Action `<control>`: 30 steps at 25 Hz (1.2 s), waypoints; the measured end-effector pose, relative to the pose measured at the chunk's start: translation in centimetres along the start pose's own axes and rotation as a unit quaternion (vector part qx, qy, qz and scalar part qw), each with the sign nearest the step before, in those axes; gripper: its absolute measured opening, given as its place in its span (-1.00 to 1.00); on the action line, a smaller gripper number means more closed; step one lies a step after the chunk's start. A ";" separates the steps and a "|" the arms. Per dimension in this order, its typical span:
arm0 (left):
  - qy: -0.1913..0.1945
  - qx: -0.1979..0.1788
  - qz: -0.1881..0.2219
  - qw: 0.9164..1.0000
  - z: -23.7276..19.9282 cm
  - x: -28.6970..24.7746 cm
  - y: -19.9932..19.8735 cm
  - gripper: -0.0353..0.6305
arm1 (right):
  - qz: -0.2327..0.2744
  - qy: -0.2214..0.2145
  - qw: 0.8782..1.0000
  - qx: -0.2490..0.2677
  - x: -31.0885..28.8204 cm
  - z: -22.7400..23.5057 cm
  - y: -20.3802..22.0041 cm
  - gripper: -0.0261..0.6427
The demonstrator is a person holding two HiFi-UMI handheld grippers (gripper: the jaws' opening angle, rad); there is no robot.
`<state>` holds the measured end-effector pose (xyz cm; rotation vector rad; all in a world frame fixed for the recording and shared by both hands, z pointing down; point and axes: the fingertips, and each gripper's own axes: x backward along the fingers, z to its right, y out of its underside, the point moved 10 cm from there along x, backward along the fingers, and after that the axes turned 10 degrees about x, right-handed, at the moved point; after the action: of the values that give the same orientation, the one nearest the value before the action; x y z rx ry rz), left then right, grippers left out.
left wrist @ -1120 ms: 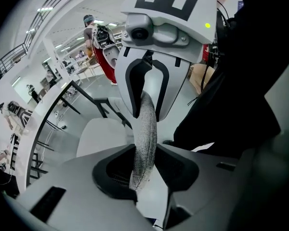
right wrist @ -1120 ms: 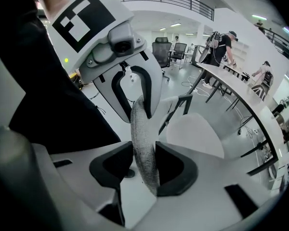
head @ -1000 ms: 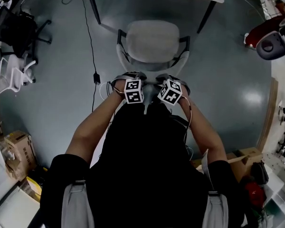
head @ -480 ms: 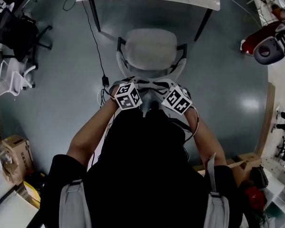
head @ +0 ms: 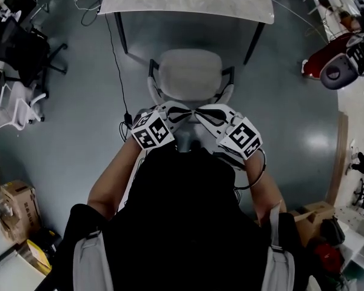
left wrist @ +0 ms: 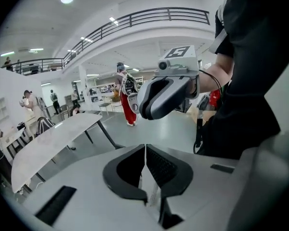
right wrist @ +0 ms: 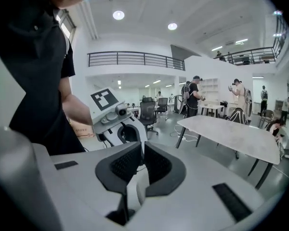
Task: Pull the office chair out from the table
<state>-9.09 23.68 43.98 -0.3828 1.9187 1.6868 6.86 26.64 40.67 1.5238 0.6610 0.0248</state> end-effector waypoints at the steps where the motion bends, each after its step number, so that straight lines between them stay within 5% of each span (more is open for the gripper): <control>1: -0.002 -0.002 0.005 1.000 0.0 0.5 -0.4 -0.83 | 0.015 0.004 1.000 -0.001 0.5 -0.1 -0.7 -0.83; 6: -0.013 0.003 0.057 0.998 0.2 3.1 -2.1 -0.86 | 0.089 0.005 0.995 0.047 2.1 -0.9 -4.0 -0.84; 9: -0.016 -0.002 0.079 0.997 0.8 4.3 -3.0 -0.86 | 0.134 -0.005 0.991 0.024 3.3 -1.3 -5.1 -0.84; 17: -0.007 0.026 0.153 0.988 1.9 6.1 -3.7 -0.86 | 0.170 0.012 0.985 -0.003 4.6 -1.6 -3.2 -0.85; 23: 0.011 0.091 0.220 0.971 1.4 6.4 -2.7 -0.86 | 0.183 0.020 0.983 -0.026 5.0 -1.6 -2.3 -0.86; 30: 0.023 0.131 0.232 0.964 0.7 5.7 -1.9 -0.86 | 0.178 0.037 0.983 -0.033 5.3 -1.1 -1.4 -0.86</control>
<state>-12.46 24.88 39.13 0.1466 2.3622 1.6697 10.31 29.72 37.47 1.5648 0.4342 0.3744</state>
